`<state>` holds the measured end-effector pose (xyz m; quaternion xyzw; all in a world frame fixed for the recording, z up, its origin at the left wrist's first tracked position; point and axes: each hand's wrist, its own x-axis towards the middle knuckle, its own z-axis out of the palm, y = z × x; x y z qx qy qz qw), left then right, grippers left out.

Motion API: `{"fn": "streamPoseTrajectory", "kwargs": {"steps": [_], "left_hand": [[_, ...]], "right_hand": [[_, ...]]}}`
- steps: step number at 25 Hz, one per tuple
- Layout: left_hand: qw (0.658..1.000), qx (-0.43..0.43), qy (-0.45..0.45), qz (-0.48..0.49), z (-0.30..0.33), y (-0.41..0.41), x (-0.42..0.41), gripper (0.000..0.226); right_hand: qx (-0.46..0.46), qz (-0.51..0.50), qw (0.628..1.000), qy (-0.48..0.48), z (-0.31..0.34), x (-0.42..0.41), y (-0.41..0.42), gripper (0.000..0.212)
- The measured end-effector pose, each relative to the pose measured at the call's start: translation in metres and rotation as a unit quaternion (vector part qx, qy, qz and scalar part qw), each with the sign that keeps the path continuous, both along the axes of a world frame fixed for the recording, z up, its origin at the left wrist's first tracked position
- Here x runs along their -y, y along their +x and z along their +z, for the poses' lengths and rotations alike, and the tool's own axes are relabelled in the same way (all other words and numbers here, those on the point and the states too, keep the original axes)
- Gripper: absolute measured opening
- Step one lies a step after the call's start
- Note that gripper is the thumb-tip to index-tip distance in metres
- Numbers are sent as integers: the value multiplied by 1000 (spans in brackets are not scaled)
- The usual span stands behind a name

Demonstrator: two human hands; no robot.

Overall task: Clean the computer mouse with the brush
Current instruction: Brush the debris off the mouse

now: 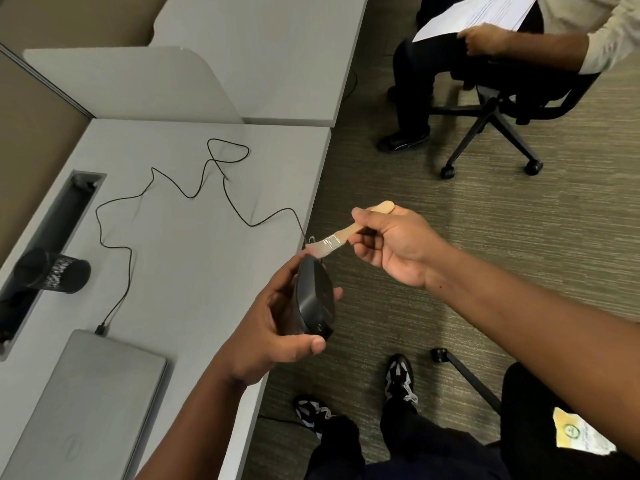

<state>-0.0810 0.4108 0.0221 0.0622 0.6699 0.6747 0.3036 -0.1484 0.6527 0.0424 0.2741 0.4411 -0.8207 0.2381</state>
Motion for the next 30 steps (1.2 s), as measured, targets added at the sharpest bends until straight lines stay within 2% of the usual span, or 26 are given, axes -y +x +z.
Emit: {"fn": "streamPoseTrajectory", "kwargs": {"steps": [3,6,8,12,16,18,24,30], "left_hand": [[998,40,53,24,1,-3,1,118],[991,70,108,33,2,-6,2,121],[988,75,129,44,2,-8,4,120],[990,72,103,64,1,-10,7,117],[990,75,95,66,2,-8,3,115],[992,65,75,84,2,-7,1,112],[983,81,64,154,3,-2,0,125],[977,94,103,158,1,-4,6,118]], "right_hand": [[24,-57,997,-34,-6,-2,6,7],[19,-26,995,-92,-7,3,18,10],[20,-3,997,-76,-11,8,25,11],[17,-43,999,-4,-17,2,26,17],[-41,-8,995,-88,1,4,33,12],[-92,27,991,-96,12,9,39,15],[-213,55,976,4,18,6,45,19],[-304,136,933,137,7,-7,44,16]]}}
